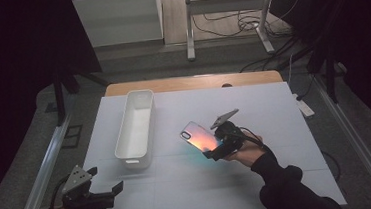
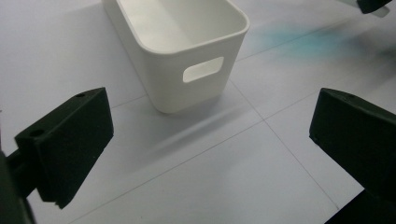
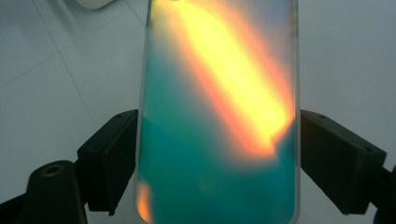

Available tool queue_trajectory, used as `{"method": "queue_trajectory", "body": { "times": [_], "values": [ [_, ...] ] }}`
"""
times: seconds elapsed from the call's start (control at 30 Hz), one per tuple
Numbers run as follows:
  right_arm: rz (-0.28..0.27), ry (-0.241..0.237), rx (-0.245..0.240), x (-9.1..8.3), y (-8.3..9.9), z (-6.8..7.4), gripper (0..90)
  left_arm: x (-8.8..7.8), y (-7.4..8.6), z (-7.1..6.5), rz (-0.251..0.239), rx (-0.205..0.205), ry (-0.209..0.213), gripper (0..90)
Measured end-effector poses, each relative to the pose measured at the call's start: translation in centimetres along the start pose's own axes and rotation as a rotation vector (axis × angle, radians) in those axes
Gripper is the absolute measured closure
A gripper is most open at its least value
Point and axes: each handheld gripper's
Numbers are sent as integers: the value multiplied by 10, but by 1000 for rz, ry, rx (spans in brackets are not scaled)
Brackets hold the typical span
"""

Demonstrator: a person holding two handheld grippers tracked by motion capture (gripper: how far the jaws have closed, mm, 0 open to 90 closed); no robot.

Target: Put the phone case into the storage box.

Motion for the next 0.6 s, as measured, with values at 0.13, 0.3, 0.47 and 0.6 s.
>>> {"method": "queue_trajectory", "body": {
  "times": [0.13, 0.3, 0.47, 0.6],
  "values": [
    [-34, -9, 20, -11, 2, -3, 168, 0, 0, 0, 4, -3, -7, 0],
    [-72, -25, 31, -20, 4, -3, 168, 1, -1, 1, 12, -22, -16, 0],
    [-111, -42, 28, -29, 6, -2, 168, 2, -2, 2, 26, -22, -16, 0],
    [-137, -57, 20, -35, 7, -1, 168, 4, -4, 1, 24, -24, -4, 0]
  ]
}}
Point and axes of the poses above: each handheld gripper's, and its own axes: x roughly forward along the jaws, y roughly out of its underside, z roughly to its left, and after that the axes turned 7 degrees about -z, right-handed
